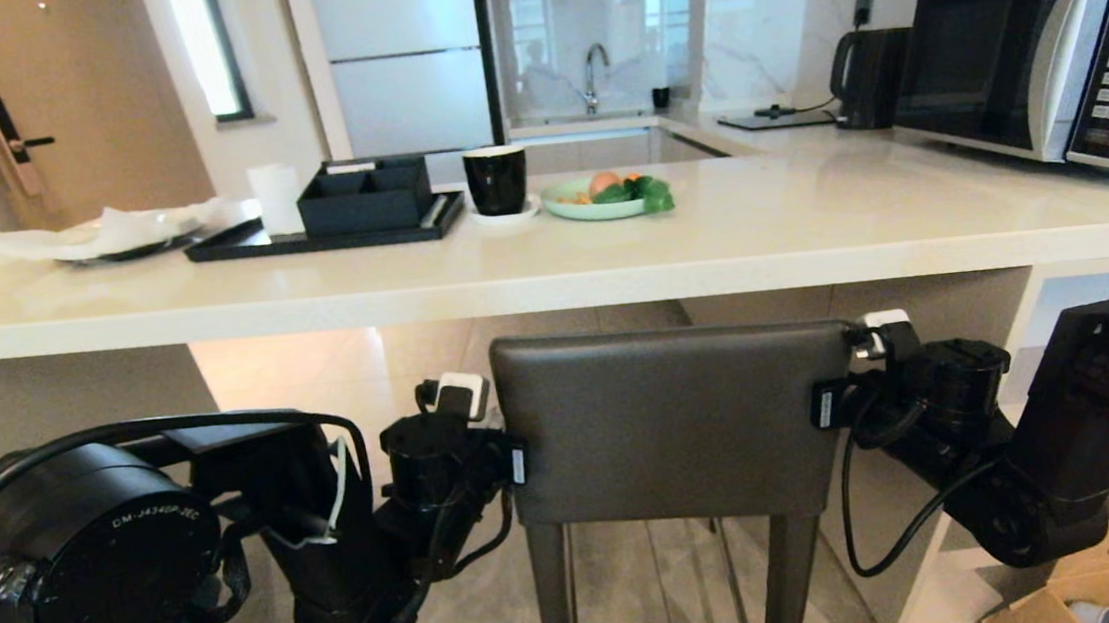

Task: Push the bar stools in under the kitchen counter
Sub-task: Push the gray chair back under the dining table

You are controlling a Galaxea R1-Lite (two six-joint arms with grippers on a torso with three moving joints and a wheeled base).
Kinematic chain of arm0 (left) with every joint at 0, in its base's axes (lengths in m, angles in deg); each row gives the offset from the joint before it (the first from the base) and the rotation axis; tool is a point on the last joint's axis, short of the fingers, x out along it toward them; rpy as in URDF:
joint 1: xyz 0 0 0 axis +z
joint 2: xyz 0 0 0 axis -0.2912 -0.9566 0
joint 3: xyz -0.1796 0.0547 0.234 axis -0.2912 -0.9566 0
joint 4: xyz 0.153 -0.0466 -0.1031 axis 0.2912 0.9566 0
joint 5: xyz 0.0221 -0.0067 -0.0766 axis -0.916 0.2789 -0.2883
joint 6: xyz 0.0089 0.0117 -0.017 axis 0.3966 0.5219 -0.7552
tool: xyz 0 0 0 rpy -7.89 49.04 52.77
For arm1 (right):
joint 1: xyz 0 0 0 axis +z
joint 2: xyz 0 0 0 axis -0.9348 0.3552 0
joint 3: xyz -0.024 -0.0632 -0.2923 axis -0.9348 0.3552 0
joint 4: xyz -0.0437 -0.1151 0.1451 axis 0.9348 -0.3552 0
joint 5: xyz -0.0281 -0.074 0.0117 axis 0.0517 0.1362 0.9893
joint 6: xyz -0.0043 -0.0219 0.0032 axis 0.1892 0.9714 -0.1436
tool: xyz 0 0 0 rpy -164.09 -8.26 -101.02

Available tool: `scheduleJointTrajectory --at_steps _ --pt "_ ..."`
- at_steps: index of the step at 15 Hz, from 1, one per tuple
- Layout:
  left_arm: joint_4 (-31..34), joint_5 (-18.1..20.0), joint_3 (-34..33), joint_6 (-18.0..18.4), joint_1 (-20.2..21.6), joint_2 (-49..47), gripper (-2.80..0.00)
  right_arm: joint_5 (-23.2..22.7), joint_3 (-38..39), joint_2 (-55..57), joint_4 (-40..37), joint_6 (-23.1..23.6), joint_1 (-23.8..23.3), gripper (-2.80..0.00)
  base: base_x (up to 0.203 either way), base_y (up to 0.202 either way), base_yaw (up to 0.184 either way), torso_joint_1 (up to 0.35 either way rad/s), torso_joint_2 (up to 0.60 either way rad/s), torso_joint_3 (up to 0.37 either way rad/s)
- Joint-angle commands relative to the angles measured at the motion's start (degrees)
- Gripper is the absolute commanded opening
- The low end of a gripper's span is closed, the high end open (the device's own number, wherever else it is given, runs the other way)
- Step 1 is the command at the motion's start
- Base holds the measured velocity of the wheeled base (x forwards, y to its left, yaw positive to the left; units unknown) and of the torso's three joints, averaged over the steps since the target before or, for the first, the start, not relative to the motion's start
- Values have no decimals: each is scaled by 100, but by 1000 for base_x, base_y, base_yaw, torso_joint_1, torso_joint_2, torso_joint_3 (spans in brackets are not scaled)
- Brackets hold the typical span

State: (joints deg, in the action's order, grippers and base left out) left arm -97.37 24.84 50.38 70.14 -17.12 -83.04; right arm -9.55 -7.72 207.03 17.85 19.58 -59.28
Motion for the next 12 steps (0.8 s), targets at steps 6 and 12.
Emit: scheduleJointTrajectory --at_steps 6,12 --pt "-721 -45 -741 -6 -81 58 -280 -21 352 -256 116 -38 -17 -280 73 0 1 1 2 0" --pt "-735 -518 -1392 -58 140 866 -280 -17 973 -960 188 -131 -252 -280 0 0 0 0 0 0"
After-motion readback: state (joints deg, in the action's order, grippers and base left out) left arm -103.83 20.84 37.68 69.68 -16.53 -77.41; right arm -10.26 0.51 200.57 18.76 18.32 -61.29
